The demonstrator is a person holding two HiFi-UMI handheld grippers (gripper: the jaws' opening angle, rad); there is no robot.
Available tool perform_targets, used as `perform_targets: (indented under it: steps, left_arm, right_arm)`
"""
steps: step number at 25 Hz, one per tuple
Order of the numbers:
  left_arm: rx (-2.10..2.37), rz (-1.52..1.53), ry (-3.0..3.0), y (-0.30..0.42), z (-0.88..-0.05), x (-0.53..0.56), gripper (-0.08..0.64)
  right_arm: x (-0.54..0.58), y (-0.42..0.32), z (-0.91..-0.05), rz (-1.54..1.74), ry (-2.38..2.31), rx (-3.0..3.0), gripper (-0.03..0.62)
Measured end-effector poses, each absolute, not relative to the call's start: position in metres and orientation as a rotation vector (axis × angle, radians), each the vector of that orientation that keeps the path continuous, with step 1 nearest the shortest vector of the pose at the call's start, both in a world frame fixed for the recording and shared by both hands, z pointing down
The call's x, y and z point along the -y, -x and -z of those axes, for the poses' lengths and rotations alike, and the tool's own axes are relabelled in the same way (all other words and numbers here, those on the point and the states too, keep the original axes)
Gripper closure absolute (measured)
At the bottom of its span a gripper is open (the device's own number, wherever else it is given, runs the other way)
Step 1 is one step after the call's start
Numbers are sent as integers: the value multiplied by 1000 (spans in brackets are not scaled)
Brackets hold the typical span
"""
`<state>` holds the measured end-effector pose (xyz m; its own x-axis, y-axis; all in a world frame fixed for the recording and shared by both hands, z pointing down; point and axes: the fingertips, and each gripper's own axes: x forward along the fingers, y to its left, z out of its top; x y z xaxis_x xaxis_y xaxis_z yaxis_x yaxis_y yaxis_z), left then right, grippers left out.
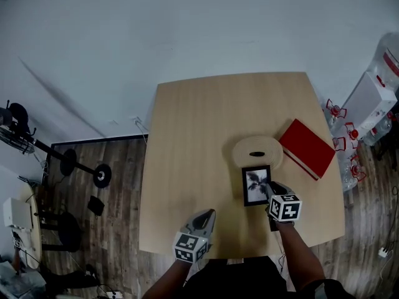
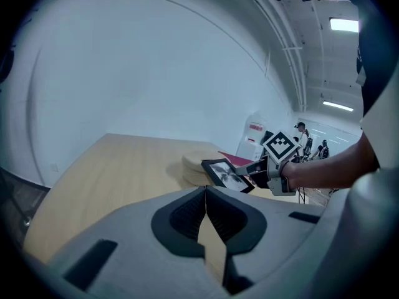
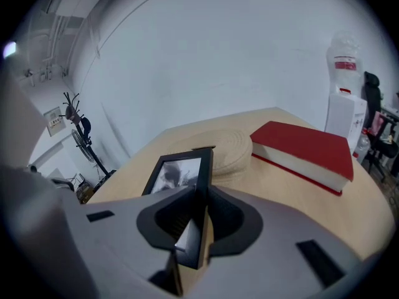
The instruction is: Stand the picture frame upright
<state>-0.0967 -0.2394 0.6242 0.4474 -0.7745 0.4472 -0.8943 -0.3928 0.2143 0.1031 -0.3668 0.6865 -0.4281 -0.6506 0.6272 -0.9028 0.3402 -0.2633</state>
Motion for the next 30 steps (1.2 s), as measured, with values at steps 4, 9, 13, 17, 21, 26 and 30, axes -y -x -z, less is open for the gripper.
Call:
perform_targets:
  steps: [4,9,13,17,21,26,30]
  left_arm:
    - [1411,-383,-2267,98,-629,239,555]
    - [1413,-386,-2265,100,-628,240,555]
    - [1413,-391,-2252,101,-628,239,555]
    - [1468,-377,-2218,117,-629,238,555]
    - [1521,-368,-2164,137,-629,238,555]
    - [1541,-364,-2164,144,-628,238,555]
    - [1558,-358,-2155,151,-628,240,555]
  right_arm:
    - [368,-102,-695,-835,-1358,2180,525]
    - [370,-102,-701,-836,-1363,2154,526]
    - [371,-102,-710,-835,-1369,2131,525]
    - [371,-101,-720,-818,-1370,2102,527]
    - [372,-102,-721,-797,-1385,2101,527]
    - [371,-99,-724,-791,-1381,2091,526]
    - [372,-97,-711,-749,-1374,2118,482]
